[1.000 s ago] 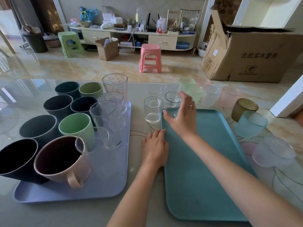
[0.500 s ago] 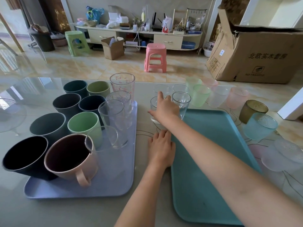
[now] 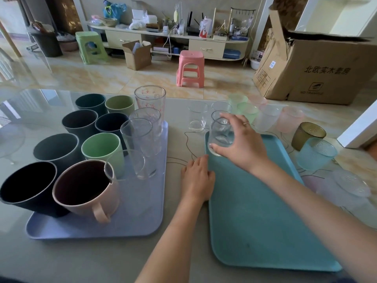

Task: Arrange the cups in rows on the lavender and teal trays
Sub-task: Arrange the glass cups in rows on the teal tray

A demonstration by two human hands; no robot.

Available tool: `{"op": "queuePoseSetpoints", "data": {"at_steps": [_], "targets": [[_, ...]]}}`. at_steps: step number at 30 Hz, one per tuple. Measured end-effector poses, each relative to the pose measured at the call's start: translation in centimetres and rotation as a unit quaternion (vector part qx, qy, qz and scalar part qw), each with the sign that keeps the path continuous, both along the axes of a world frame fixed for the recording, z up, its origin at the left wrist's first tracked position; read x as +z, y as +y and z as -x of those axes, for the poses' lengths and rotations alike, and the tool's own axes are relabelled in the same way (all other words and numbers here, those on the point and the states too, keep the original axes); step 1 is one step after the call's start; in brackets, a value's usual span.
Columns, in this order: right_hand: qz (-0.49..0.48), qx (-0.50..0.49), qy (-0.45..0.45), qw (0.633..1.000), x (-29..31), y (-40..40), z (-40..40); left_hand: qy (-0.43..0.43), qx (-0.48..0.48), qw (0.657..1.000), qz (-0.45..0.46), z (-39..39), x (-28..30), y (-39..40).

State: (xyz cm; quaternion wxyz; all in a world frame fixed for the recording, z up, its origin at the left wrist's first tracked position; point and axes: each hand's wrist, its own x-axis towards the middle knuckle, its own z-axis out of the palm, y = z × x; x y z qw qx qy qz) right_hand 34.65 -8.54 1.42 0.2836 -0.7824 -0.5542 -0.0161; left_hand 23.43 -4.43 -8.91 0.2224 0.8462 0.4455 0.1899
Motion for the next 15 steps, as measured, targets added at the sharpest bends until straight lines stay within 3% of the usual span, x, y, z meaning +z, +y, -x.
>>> {"op": "queuePoseSetpoints", "data": {"at_steps": [3,15], "targets": [[0.020,-0.023,0.025,0.999,-1.2,-0.7,-1.4,-0.031,0.019,0.999,0.017,0.0,0.3,-0.2],[0.002,0.009,0.096,0.995,-4.8,0.7,-2.2,-0.004,-0.002,1.000,0.006,0.1,0.0,0.0]]}}
